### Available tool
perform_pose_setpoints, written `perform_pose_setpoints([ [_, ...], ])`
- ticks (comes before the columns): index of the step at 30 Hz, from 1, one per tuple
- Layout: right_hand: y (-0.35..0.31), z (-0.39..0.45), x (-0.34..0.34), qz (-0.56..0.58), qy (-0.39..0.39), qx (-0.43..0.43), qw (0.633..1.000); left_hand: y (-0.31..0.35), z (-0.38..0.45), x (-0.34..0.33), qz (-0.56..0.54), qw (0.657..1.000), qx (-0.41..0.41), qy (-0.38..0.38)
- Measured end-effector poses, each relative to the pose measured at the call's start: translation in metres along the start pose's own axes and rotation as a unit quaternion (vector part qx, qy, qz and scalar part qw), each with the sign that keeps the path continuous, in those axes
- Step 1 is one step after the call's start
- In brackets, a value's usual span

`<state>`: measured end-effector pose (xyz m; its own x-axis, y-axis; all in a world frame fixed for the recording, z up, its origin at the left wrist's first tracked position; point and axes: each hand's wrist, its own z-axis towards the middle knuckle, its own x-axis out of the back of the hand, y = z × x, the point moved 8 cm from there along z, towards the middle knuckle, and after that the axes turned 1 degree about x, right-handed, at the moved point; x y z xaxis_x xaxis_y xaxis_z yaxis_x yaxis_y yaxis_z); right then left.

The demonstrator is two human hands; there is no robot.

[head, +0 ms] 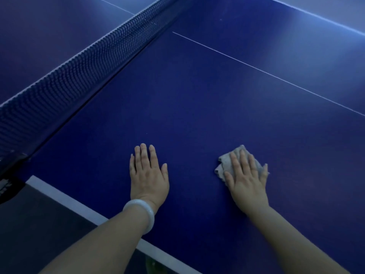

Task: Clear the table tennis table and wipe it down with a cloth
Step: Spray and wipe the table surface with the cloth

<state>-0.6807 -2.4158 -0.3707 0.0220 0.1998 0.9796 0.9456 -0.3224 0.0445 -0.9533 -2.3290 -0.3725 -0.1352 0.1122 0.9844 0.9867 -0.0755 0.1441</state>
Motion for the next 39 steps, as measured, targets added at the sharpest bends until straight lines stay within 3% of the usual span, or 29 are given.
perform_pose_setpoints([
  [7, 0.078, -0.062, -0.017, 0.094, -0.044, -0.193, 0.976, 0.0, -0.001, 0.001, -0.002, 1.0, -0.007, 0.011],
  [10, 0.06, -0.097, -0.026, 0.111, -0.026, -0.261, 0.959, 0.0, -0.001, 0.0, 0.009, 1.0, -0.003, 0.01],
  [14, -0.003, -0.102, -0.03, 0.097, -0.001, -0.102, 0.99, -0.002, -0.001, -0.001, 0.009, 1.0, -0.004, 0.007],
  [17, 0.018, -0.107, -0.028, 0.064, 0.0, 0.003, 0.998, -0.002, -0.002, 0.001, 0.001, 1.0, -0.011, 0.012],
  [21, 0.082, -0.149, -0.036, 0.08, -0.001, -0.142, 0.987, 0.0, -0.003, 0.002, 0.004, 1.0, -0.011, 0.012],
  [24, 0.054, -0.167, -0.037, 0.094, 0.012, -0.209, 0.973, 0.0, -0.004, 0.003, 0.008, 1.0, -0.006, 0.013],
  [26, 0.004, -0.153, -0.033, 0.097, 0.019, -0.156, 0.983, 0.0, -0.004, 0.003, 0.01, 1.0, -0.005, 0.014],
  [29, -0.071, -0.124, -0.023, 0.098, 0.03, 0.0, 0.995, -0.001, -0.003, 0.003, 0.01, 1.0, -0.006, 0.011],
  [33, -0.063, -0.103, -0.018, 0.073, 0.01, 0.099, 0.992, -0.001, -0.003, 0.002, 0.008, 1.0, -0.01, 0.014],
  [34, -0.042, -0.103, -0.021, 0.07, 0.0, 0.07, 0.995, -0.002, -0.003, 0.002, 0.007, 1.0, -0.01, 0.013],
  [37, 0.024, -0.122, -0.027, 0.093, -0.003, -0.124, 0.988, -0.002, -0.003, 0.002, 0.004, 1.0, -0.007, 0.013],
  [39, 0.027, -0.144, -0.03, 0.116, 0.006, -0.2, 0.973, -0.002, -0.002, 0.001, 0.007, 1.0, -0.009, 0.016],
])
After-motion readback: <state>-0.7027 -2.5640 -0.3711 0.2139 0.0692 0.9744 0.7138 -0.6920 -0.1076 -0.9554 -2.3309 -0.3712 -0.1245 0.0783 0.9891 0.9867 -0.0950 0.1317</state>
